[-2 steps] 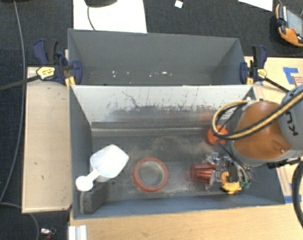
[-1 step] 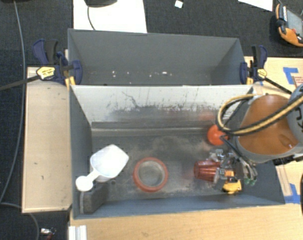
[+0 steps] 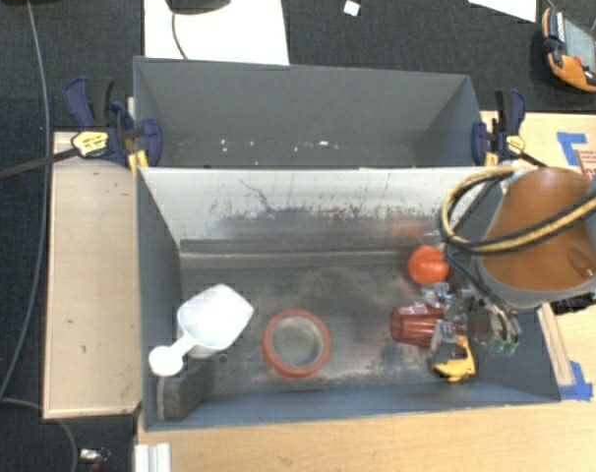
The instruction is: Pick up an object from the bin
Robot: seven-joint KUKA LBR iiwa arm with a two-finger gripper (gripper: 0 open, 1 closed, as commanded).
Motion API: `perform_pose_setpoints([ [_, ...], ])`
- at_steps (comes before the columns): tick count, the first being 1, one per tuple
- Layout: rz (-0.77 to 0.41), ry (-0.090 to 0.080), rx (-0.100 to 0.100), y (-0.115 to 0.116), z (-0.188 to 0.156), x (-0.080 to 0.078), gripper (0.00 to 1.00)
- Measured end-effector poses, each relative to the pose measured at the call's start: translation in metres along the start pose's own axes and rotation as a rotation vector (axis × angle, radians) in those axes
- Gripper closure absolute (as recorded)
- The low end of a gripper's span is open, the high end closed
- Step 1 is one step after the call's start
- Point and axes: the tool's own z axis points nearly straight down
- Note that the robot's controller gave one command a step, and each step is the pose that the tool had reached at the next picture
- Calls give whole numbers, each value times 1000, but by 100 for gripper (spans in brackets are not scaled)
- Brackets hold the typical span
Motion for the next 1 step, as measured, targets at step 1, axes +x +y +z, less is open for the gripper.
perform_pose_setpoints([
  [1, 1, -3, 0, 0, -38, -1, 100],
])
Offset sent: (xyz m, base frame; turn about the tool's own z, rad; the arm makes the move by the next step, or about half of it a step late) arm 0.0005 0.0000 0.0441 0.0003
